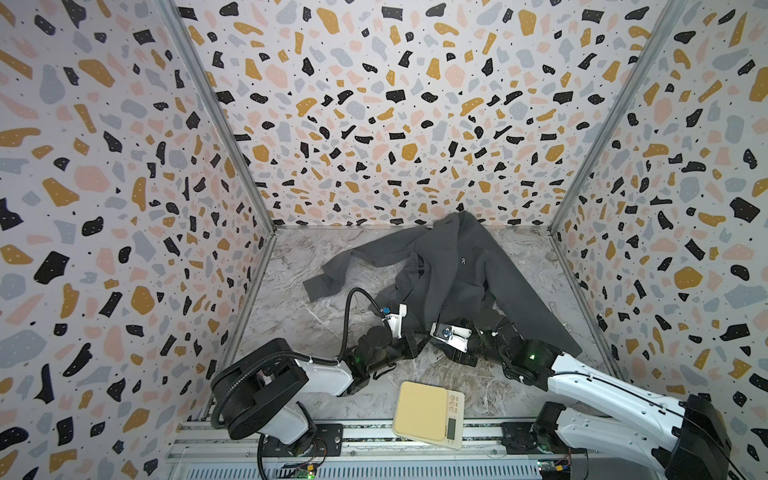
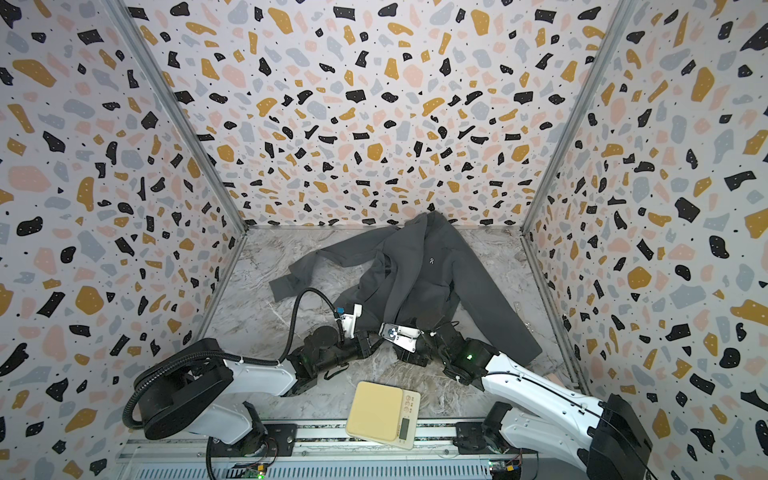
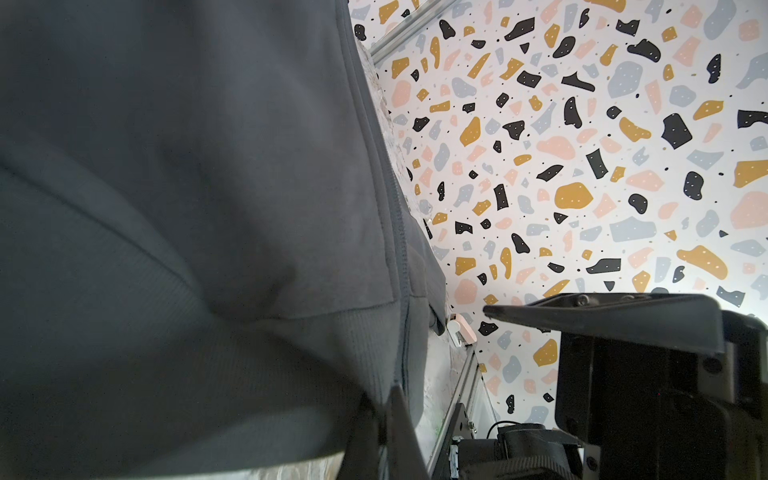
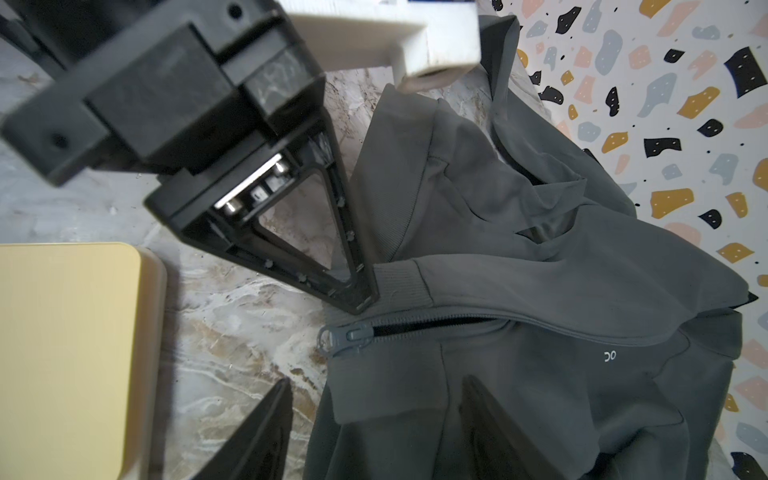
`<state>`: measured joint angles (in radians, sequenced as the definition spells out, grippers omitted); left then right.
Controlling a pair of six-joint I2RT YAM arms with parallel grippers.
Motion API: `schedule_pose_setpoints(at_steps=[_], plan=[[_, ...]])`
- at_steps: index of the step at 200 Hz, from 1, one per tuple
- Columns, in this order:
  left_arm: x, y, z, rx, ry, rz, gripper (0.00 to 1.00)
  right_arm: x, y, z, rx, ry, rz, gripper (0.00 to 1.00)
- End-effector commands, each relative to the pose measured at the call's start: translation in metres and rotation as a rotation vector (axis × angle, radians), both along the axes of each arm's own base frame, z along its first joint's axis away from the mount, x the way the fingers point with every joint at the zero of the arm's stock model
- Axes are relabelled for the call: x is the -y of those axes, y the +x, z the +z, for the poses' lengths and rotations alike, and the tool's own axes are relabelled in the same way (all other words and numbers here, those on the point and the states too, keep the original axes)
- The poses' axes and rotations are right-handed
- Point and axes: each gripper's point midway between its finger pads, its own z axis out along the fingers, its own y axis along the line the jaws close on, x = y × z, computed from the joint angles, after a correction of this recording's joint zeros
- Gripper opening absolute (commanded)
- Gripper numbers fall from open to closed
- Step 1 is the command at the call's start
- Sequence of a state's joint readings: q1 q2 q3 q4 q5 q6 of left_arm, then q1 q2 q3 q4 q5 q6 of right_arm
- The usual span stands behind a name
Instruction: Zip up the jacket
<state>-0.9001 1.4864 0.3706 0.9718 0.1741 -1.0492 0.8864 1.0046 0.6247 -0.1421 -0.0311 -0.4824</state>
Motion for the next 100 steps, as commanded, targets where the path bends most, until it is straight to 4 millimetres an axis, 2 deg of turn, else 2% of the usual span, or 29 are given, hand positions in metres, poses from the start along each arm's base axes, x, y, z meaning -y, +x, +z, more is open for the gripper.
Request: schedule_pose_setpoints(at_steps=[1, 100], plan=[[0.003, -0.004, 0.02, 0.057, -0.056, -0.019, 0.0, -0.005, 0.005, 0.007, 0.044, 0.015, 0.005, 0.66], [0.004, -0.004, 0.022, 0.059, -0.064, -0.017, 0.0, -0.013, 0.009, -0.009, 0.071, -0.039, -0.001, 0.66]])
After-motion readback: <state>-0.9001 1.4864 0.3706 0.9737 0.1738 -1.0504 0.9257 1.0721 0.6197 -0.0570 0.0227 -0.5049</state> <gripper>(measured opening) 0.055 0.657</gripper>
